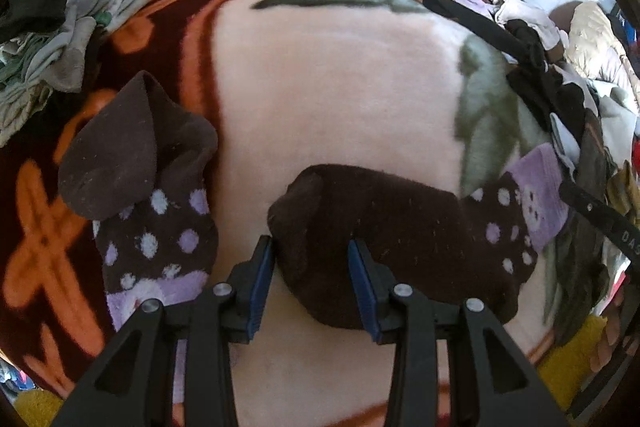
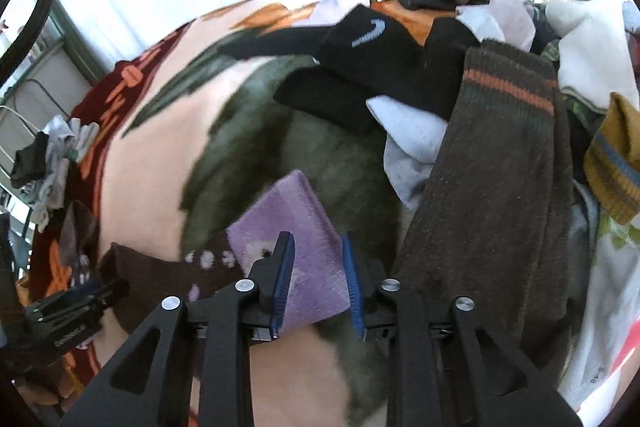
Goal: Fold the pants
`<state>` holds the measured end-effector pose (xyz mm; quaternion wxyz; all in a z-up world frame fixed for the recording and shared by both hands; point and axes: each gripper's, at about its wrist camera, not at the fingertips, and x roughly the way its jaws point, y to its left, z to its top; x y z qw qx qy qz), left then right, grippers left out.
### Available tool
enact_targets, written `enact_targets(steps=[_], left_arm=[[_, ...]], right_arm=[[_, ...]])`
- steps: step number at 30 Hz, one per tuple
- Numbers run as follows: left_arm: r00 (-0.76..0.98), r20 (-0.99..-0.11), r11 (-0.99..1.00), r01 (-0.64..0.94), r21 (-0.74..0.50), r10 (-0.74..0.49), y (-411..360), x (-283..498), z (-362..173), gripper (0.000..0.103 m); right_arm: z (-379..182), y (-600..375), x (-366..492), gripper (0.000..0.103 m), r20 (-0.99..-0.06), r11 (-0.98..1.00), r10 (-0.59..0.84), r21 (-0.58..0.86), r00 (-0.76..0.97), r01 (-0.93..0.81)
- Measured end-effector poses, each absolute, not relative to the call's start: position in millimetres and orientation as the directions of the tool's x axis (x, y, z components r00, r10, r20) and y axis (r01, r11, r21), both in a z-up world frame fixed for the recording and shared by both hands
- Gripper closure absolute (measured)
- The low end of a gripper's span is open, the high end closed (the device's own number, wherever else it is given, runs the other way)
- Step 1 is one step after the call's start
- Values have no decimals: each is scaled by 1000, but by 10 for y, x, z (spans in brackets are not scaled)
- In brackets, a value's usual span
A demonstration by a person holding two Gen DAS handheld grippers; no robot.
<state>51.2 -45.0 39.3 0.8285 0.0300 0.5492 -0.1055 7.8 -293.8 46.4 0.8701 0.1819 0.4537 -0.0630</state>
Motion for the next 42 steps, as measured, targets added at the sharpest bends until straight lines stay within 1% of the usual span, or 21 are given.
enact_targets(steps=[4,6,8,17,21,33,38,42], left_arm=[[374,-912,973,210,-94,-169,-393,427,494,61],[379,-908,971,215,-100,-177,-364,385,559,54],[391,-904,972,217,-96,-176,-326,332,628,51],[424,-891,976,199,-83,-162,-22,135,883,50],[440,-887,983,166,-74,-141,197,45,929,47],[406,-903,990,29,-138,-138,772,-10,755,47],[395,-911,991,0,-131,-121,883,40,715,47],[375,-921,993,-5,-118,-107,972,104,682,46]], right_arm=[[553,-2853,-15,74,-800,925,72,277,596,261],[585,-2789,-59,73,-795,924,87,290,601,249],[614,-2715,-100,73,-790,924,103,300,604,235],[657,-2354,-142,73,-793,928,158,323,588,186],[652,-2160,-143,73,-793,930,189,335,579,155],[580,-1504,-61,73,-811,930,300,366,503,35],[558,-1170,17,73,-814,928,342,371,469,-32],[464,-936,127,73,-802,899,417,432,427,-66]])
